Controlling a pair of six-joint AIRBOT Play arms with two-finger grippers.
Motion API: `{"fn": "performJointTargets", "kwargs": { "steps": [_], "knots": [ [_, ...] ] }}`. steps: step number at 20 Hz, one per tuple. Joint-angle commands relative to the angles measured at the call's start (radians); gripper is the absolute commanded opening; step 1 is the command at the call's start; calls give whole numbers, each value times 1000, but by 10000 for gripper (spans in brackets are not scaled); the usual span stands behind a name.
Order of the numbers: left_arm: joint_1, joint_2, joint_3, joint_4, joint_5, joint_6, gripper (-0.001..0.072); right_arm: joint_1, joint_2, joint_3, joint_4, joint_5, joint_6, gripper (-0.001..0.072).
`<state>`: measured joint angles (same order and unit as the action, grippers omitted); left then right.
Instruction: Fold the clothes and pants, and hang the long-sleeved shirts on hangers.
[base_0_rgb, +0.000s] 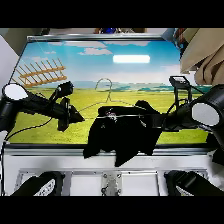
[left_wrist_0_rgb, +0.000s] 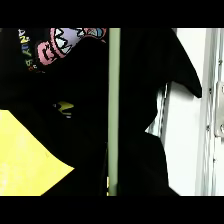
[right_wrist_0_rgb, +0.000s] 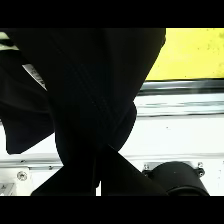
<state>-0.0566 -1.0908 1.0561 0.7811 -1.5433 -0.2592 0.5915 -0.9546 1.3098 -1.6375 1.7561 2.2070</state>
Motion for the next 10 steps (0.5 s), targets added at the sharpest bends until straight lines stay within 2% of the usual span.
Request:
{"fn": "performJointTargets", "kwargs": {
  "steps": [1,6,10],
  "knots": [
    [-8,0,1,-48,11,-3,14,1,0,0,0,-8,0,20],
    [-16,0,1,-50,3,1,14,1,0,0,-83,-74,0,20],
    [-79,-7,0,-48,11,66,14,1,0,0,-114,-147,-11,20]
  ]
}}
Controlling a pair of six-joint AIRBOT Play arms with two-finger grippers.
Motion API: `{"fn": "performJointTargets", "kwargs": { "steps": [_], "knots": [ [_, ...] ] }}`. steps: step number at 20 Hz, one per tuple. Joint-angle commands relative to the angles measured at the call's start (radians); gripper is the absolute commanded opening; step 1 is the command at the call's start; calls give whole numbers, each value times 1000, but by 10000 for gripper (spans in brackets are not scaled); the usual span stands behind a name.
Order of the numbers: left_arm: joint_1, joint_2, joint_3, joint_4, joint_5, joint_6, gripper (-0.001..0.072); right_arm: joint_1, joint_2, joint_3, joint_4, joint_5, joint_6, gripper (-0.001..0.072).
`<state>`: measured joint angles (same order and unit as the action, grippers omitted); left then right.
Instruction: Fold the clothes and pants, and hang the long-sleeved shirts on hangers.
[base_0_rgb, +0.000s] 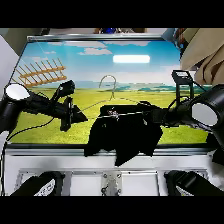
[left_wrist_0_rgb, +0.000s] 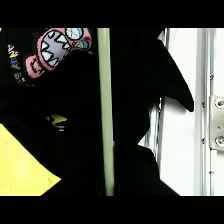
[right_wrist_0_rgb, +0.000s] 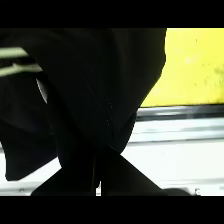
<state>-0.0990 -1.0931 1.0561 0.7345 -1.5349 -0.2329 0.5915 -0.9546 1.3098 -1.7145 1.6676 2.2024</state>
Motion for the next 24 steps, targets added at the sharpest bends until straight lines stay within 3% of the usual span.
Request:
{"fn": "performJointTargets", "kwargs": {
  "steps": [1,4,7,15,18,24],
  "knots": [
    [-54,-16,0,0,1,43,14,1,0,0,-49,-73,-6,20],
    [-65,-66,0,-6,11,55,14,1,0,0,-63,-79,-35,20],
    [-64,-117,0,-56,18,150,14,2,3,2,-62,-105,-61,20],
    [-64,-235,0,-177,26,277,13,3,14,66,-16,-132,-109,20],
    [-65,-246,-2,-185,24,290,13,3,14,103,3,-177,-109,20],
    [-65,-245,-2,-185,25,290,13,11,-14,109,180,-360,-132,19]
  ]
}}
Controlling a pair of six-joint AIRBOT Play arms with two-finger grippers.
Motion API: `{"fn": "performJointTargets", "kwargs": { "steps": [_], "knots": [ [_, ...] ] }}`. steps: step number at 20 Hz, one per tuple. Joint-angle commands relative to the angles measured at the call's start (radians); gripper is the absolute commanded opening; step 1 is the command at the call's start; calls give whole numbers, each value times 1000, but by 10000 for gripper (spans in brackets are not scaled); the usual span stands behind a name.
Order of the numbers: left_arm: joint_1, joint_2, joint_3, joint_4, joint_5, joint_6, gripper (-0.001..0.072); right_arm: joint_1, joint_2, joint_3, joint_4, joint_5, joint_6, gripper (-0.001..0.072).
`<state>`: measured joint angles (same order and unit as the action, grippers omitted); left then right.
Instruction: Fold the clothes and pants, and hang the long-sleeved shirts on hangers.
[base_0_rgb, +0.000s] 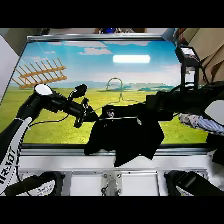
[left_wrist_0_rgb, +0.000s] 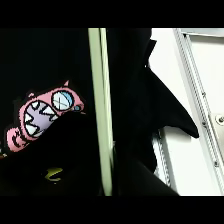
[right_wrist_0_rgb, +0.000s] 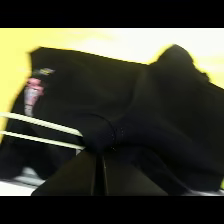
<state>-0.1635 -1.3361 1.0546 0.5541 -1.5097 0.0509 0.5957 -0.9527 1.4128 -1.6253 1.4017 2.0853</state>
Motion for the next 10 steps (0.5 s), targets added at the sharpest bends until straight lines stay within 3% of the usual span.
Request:
{"fn": "performJointTargets", "kwargs": {
  "steps": [1,10],
  "knots": [
    [-1,-2,0,-5,0,6,13,16,-29,7,98,-108,-15,19],
    [8,-2,0,-5,-14,6,13,166,-158,46,105,-262,-14,19]
  ]
}}
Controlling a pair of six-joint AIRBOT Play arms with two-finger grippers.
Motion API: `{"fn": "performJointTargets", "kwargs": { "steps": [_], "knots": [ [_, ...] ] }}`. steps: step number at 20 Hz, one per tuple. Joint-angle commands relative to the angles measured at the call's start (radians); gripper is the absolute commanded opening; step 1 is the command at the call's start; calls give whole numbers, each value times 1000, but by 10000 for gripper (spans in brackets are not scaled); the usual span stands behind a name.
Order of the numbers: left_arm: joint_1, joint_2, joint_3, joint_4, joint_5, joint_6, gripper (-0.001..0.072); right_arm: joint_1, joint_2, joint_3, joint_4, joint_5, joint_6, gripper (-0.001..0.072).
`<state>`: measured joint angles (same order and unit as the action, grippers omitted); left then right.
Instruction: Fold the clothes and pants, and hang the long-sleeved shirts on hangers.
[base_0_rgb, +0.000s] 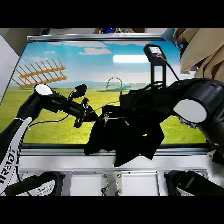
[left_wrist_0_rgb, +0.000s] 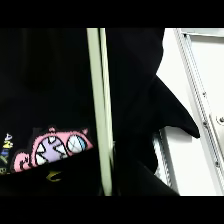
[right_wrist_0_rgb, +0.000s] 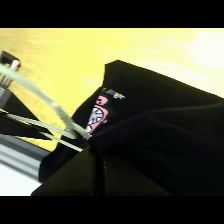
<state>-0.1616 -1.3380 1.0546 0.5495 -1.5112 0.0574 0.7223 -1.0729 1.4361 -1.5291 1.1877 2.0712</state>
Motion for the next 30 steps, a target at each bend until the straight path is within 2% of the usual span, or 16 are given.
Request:
{"fn": "performJointTargets", "kwargs": {
  "steps": [1,10,11,13,14,17,22,25,30],
  "knots": [
    [13,0,0,0,-17,0,14,49,-54,41,8,-48,0,19],
    [29,0,-1,7,-26,-1,14,80,-105,84,8,-47,-8,33],
    [29,0,-1,7,-27,-1,14,80,-104,84,8,-47,-8,73],
    [29,0,-1,7,-28,-1,14,80,-101,84,8,-47,-8,440],
    [29,0,-1,8,-31,-1,14,80,-97,84,8,-47,-8,514],
    [29,0,-1,8,-34,-1,15,79,-65,84,6,-24,-8,517],
    [29,0,-1,8,-34,-1,15,58,17,84,8,98,-8,517],
    [29,0,-1,8,-34,-2,15,58,46,84,7,100,-9,517],
    [29,0,-1,8,-34,-2,15,42,65,85,65,105,-102,516]
  ]
}}
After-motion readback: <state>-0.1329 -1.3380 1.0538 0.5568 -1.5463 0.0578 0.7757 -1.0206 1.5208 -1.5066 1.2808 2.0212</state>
